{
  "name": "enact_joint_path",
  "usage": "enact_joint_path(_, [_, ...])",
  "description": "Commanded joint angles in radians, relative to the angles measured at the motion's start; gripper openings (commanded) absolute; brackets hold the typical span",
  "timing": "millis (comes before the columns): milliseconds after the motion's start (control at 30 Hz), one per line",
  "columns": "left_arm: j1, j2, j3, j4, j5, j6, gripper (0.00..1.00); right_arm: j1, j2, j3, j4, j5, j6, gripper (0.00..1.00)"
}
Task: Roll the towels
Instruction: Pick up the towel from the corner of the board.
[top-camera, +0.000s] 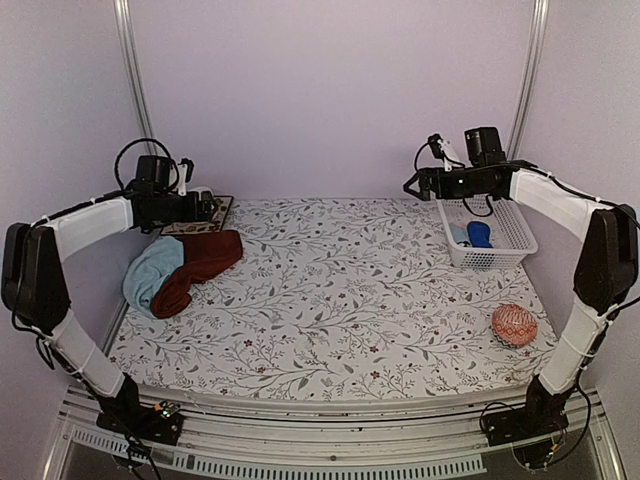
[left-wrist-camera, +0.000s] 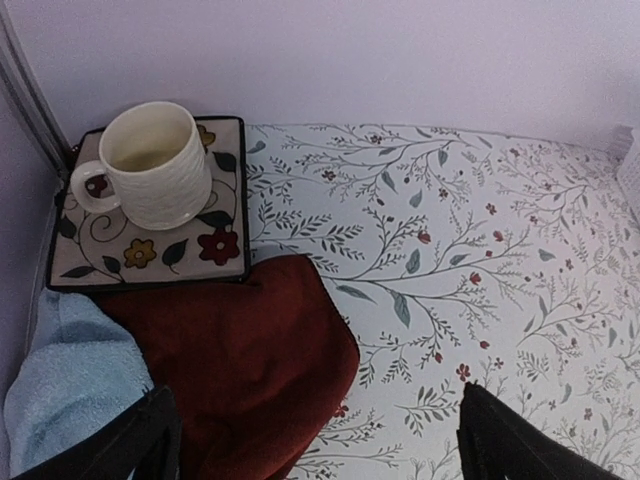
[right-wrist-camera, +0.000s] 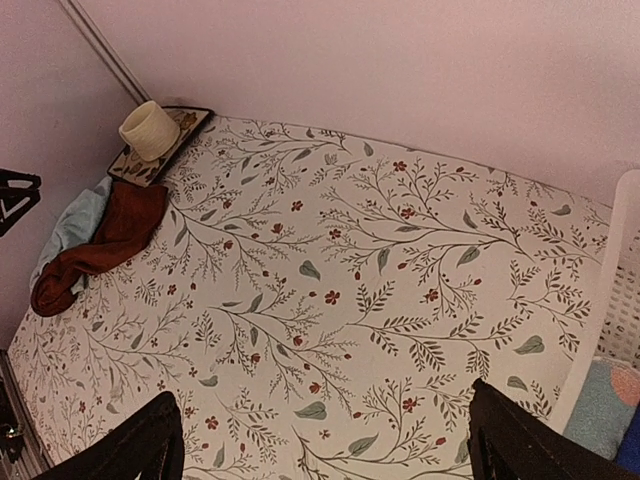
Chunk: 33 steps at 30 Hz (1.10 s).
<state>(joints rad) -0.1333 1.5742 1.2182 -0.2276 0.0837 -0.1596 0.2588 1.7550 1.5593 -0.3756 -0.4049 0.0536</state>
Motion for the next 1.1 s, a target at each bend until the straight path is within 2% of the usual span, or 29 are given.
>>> enact_joint_path(0, [-0.060, 0.072, -0.011, -0.053, -0.054, 0.044, 0.96, 0.027, 0.042, 0.040, -0.054, 0.046, -0.040, 0.99])
enact_joint_path(267, [-0.105, 0.151, -0.044, -0.092, -0.059, 0.062, 0.94, 0.036, 0.053, 0.041, -0.069, 0.041, -0.043, 0.99])
enact_joint_path(733, [-0.116, 0.265, -0.030, -0.170, -0.139, 0.085, 0.93, 0.050, 0.041, 0.024, -0.079, 0.060, -0.081, 0.99])
enact_joint_path(933, [-0.116, 0.319, -0.012, -0.179, -0.185, 0.102, 0.89, 0.056, 0.043, 0.027, -0.082, 0.061, -0.086, 0.99])
enact_joint_path(1067, [-0.116, 0.351, 0.001, -0.185, -0.224, 0.107, 0.82, 0.058, 0.042, 0.025, -0.085, 0.066, -0.091, 0.99])
